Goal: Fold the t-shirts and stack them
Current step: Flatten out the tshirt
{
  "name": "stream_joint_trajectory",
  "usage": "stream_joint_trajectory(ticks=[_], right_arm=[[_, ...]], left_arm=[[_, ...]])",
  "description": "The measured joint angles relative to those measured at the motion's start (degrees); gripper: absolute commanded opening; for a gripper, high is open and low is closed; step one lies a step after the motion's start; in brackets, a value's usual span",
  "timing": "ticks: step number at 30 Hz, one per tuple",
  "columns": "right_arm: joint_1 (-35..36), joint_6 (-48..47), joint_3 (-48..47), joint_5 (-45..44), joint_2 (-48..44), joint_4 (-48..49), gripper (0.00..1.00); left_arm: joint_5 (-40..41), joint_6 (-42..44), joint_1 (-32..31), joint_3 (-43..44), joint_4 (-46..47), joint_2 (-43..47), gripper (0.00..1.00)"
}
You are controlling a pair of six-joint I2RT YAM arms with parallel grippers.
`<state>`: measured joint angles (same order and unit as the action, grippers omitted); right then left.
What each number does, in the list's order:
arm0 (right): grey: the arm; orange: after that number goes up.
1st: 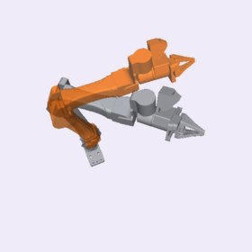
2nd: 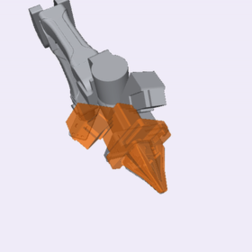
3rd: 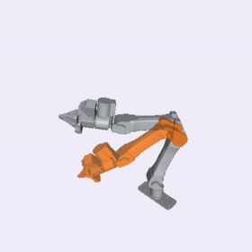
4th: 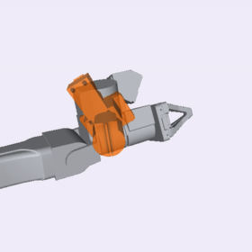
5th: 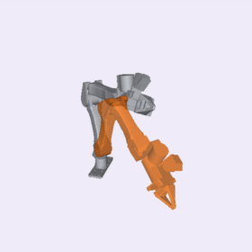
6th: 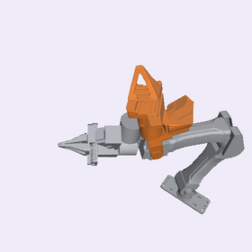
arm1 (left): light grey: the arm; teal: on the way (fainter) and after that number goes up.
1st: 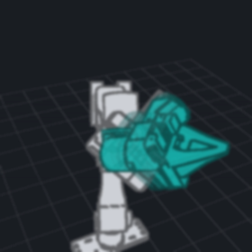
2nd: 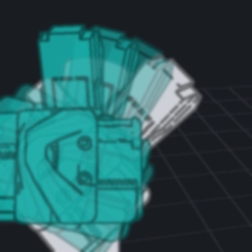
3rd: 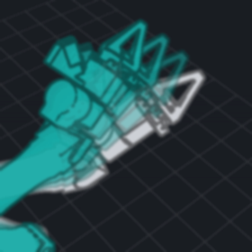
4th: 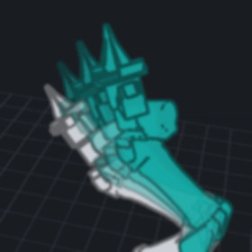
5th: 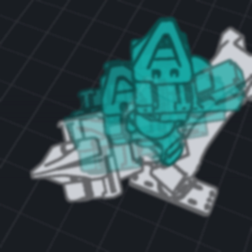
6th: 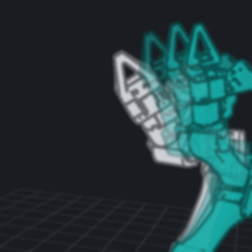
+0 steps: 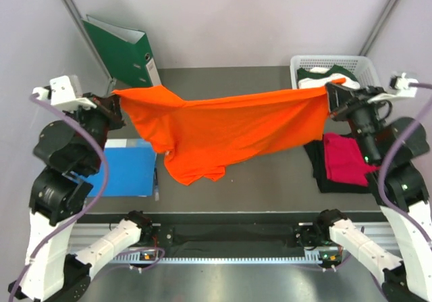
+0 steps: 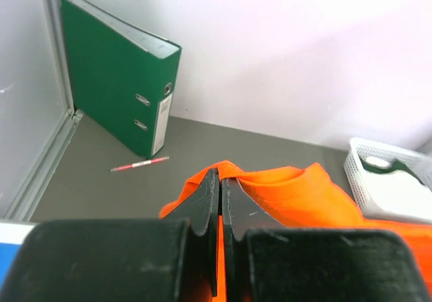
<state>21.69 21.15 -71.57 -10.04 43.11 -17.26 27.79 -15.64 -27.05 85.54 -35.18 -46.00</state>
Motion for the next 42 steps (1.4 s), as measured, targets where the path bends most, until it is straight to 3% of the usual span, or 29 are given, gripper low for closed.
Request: stream_joint_trajectory(ticks=[9,16,23,28,37,42], right_arm=[[0.00,-1.62,-0.13,1.22,-9.11,-3.82,0.00],[0.00,-1.68,-4.98,4.09,-10.54,-6.38,0.00],[0.00,-2.32,-5.31,3.89,-12.11,-6.54,0.00],[0.00,-3.17,-1.53,2.67,-9.75,-4.85,0.00],[0.00,-4.37,8.76,0.46,5.70,2.64,0.00],[-0.37,-4.52,13.57,0.33,21.22,10.19,0.00]], left_arm=[[-7.04,4.26,0.02,19.74,-10.71,-2.99,0.00],[-15.15,5.35,2.51,35.89,-14.36,-8.57,0.00],[-17.00,5.77,4.11,36.06,-14.80,-9.11,0.00],[-13.86,7.10,4.15,33.07,-13.62,-14.16,0.00],[-10.58,8.92,4.31,32.33,-10.40,-39.30,0.00],[-10.82,8.74,5.16,30.05,-9.79,-53.13,0.00]])
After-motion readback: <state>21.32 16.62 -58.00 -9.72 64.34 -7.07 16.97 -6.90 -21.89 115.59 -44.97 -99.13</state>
